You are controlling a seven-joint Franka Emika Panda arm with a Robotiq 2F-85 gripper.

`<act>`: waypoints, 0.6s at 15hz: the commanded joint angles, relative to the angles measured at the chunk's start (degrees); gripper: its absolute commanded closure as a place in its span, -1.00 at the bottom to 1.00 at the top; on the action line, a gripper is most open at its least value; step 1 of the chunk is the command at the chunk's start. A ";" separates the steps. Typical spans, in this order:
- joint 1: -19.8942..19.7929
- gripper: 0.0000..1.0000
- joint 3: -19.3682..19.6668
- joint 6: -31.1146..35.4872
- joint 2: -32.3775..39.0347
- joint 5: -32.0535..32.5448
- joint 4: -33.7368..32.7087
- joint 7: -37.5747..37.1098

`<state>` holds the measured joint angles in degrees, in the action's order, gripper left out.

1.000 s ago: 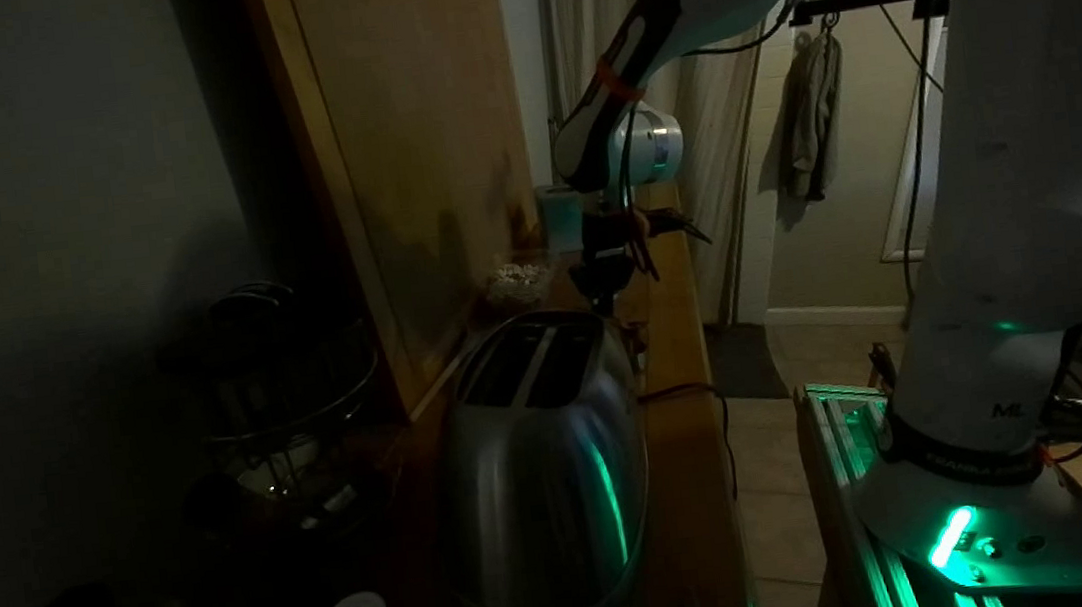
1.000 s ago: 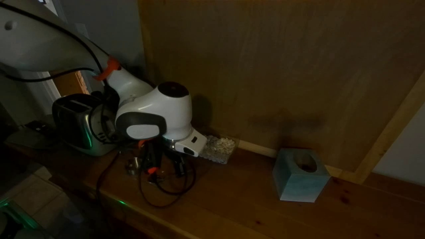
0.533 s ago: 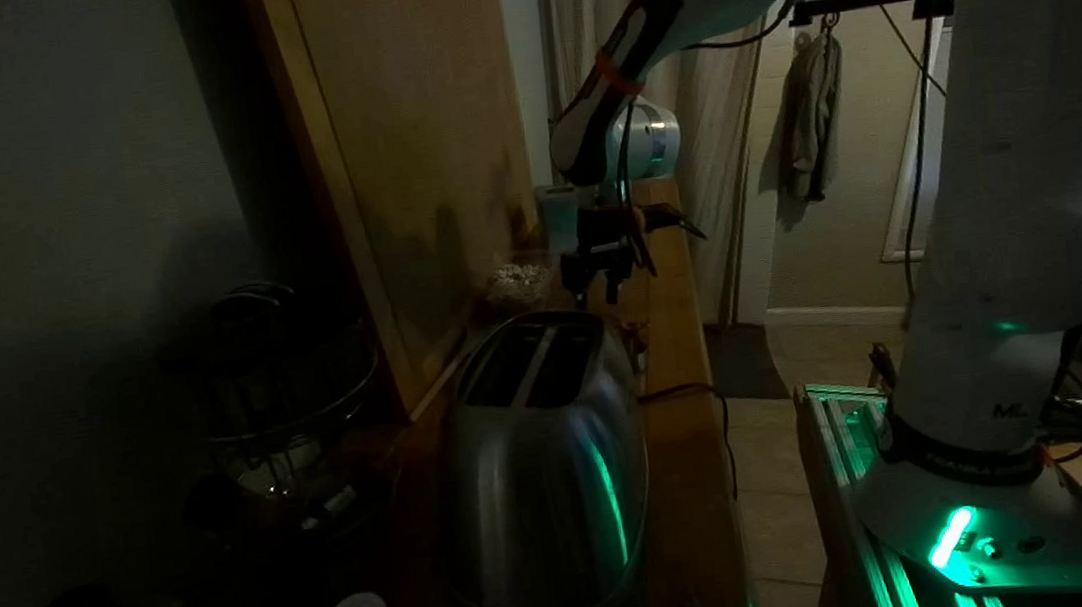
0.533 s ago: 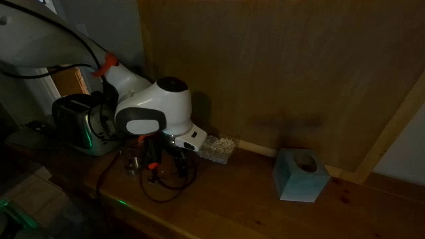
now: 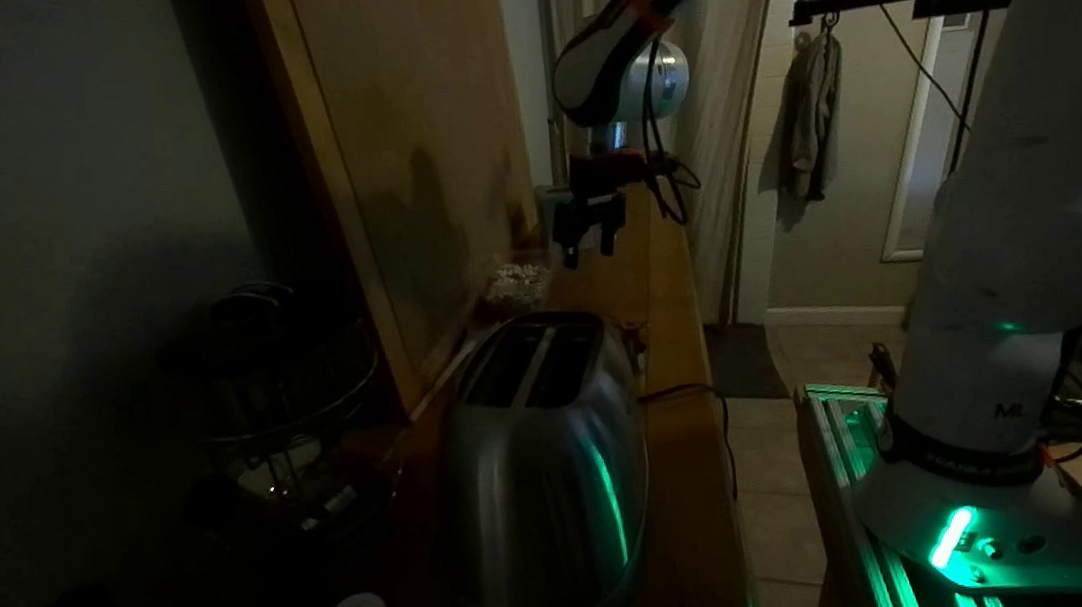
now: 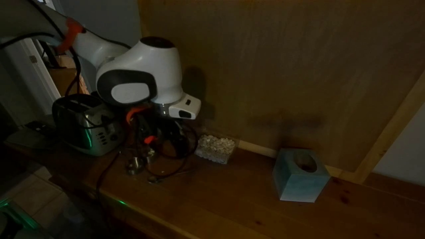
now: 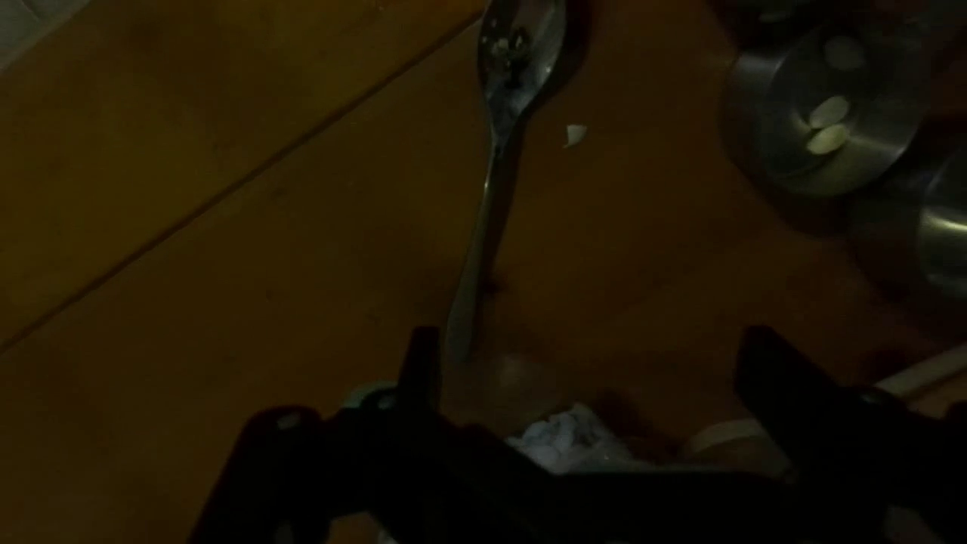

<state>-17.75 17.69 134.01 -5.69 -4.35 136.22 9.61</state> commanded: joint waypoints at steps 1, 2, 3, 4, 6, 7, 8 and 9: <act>1.11 -1.00 -0.58 -4.47 -6.33 1.97 0.85 3.24; 1.41 -1.00 -0.83 -5.30 -7.59 2.35 0.95 3.86; 1.70 -1.00 -1.07 -5.76 -8.80 2.78 1.14 4.41; 2.04 -1.00 -1.31 -6.46 -9.99 3.25 1.11 5.34; 2.29 -1.00 -0.77 -5.39 -7.83 1.88 0.03 4.78; 2.55 -1.00 -0.92 -5.82 -8.81 2.26 0.07 5.14; 2.72 -1.00 -0.98 -6.16 -9.49 2.48 0.13 5.29; 2.77 -1.00 -0.98 -6.33 -9.89 2.59 0.20 5.37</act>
<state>-15.54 16.16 127.78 -15.55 -1.96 136.51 15.15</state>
